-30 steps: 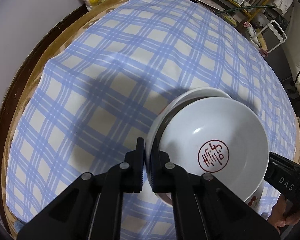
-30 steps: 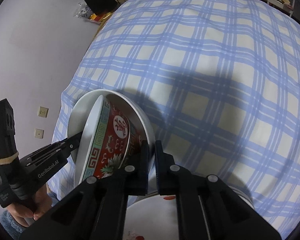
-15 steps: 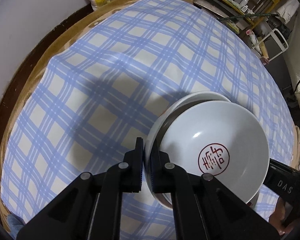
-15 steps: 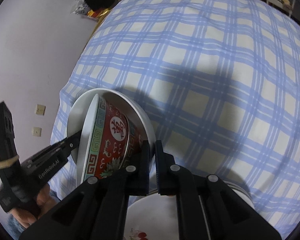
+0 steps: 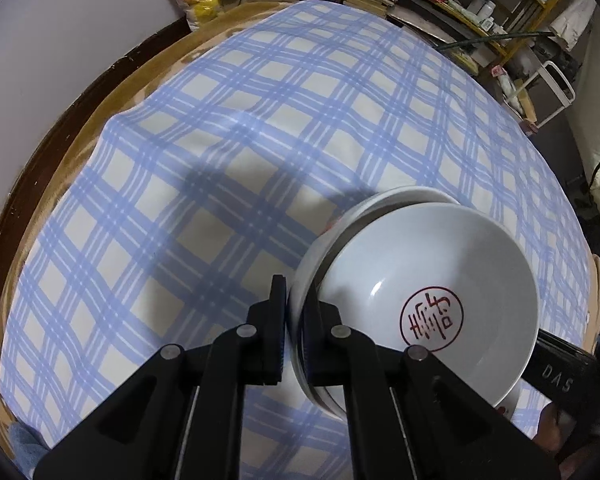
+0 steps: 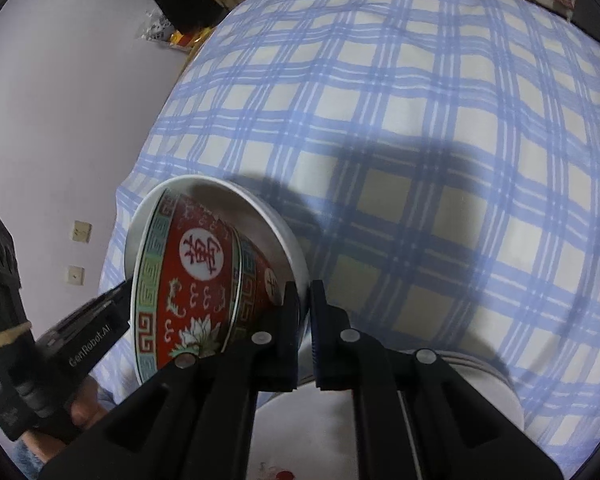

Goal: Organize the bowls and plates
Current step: 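Carry both held bowls over the cherry plate stack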

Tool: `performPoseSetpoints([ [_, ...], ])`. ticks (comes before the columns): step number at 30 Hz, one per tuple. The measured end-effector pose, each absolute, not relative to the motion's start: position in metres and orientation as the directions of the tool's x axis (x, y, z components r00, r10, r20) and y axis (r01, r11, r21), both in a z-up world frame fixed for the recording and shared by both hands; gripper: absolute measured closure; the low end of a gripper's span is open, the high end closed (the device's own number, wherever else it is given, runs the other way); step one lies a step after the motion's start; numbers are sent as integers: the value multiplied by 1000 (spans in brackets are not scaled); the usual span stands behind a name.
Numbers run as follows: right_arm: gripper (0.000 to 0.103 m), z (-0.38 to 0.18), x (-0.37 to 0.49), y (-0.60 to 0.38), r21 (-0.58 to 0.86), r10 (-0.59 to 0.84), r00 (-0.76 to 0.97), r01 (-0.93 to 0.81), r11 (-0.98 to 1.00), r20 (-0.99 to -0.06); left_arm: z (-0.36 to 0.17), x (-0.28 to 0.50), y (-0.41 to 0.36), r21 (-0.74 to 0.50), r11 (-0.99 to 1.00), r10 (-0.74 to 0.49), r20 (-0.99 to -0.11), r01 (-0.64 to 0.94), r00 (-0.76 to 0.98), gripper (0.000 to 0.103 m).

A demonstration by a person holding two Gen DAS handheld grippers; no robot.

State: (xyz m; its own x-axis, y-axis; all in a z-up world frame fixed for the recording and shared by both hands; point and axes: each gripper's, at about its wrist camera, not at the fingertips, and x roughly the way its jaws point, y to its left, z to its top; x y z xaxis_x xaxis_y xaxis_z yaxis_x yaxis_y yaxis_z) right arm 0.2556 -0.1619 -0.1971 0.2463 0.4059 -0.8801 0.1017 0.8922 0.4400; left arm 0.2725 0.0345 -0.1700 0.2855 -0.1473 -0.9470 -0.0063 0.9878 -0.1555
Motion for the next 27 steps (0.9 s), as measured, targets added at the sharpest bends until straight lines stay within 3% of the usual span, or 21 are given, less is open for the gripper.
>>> performPoseSetpoints([
  [4,91,-199,252,-174,515,461,269,185,837,-846,-167,275,41,-197,980,-188,-943,-6,273,98],
  [7,91,-190,253,-166,472,435,246,115,874,-866,-169,274,48,-232,973,-218,-941,-24,259,98],
  [18,91,-177,256,-162,463,420,236,174,869,-876,-156,280,47,-215,976,-205,-949,-20,238,98],
  [27,91,-127,243,-171,446,397,263,163,880,-879,-116,267,36,-212,977,-209,-948,12,241,98],
])
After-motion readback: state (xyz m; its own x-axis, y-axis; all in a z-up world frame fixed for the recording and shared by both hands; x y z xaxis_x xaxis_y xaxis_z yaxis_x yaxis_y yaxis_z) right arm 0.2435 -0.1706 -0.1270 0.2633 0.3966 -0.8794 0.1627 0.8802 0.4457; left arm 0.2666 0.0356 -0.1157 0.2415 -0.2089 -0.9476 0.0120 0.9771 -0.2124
